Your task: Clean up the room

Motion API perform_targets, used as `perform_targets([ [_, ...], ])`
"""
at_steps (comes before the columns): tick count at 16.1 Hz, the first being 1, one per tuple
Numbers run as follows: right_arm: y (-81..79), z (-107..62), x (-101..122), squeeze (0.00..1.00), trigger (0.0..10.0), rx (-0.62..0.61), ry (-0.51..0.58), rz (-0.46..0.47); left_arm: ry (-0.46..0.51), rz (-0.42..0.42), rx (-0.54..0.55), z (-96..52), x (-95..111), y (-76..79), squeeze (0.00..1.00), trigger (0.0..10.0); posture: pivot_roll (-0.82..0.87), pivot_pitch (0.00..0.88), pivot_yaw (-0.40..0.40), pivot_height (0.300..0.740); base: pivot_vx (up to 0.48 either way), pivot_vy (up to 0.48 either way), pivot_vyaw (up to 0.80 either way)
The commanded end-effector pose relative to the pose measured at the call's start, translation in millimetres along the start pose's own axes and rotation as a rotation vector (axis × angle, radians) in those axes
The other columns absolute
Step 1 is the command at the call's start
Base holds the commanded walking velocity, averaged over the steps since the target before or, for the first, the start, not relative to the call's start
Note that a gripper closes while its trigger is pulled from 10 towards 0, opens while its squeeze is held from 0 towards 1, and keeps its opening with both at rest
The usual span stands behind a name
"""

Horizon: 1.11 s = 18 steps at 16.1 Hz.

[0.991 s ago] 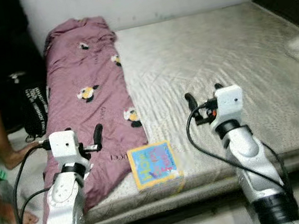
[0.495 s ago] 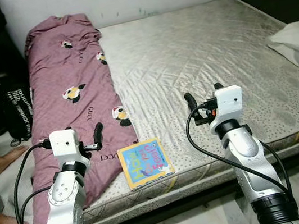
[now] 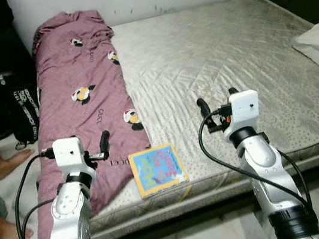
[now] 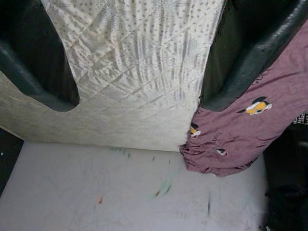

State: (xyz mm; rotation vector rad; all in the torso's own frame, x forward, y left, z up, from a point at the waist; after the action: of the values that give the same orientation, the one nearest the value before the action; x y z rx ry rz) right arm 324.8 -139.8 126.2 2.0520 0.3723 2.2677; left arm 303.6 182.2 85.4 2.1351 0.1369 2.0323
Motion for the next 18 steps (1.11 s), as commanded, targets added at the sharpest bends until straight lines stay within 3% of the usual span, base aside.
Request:
perform_targets([
  [1,-0.2,0.9,1.2,0.0,10.0,0.004,0.006,-0.005,0.001,0.001,0.011,0.8,2.1,-2.0,0.0,10.0,-0.05,0.0,0.015,0.666,0.0,0.0,0.0],
  [18,0.5,1.2,1.5,0.0,10.0,0.011,0.004,-0.016,0.014,-0.027,0.005,0.6,3.6,-0.2,0.0,10.0,-0.05,0.0,0.008,0.666,0.0,0.0,0.0],
])
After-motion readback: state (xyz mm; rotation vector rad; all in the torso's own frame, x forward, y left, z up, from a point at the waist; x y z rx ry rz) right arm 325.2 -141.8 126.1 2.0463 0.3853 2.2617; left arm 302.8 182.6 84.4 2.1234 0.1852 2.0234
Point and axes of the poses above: a point about 5 cm out from each wrist's last joint towards the gripper, its own z axis pointing out of the wrist towards the gripper, its own x axis along the axis of the wrist's last joint, y = z × x, the point moved 3 cm from there along z, pointing out of the wrist towards the gripper, and after that the axes turned 9 degrees about -z, right-handed, at the moved point
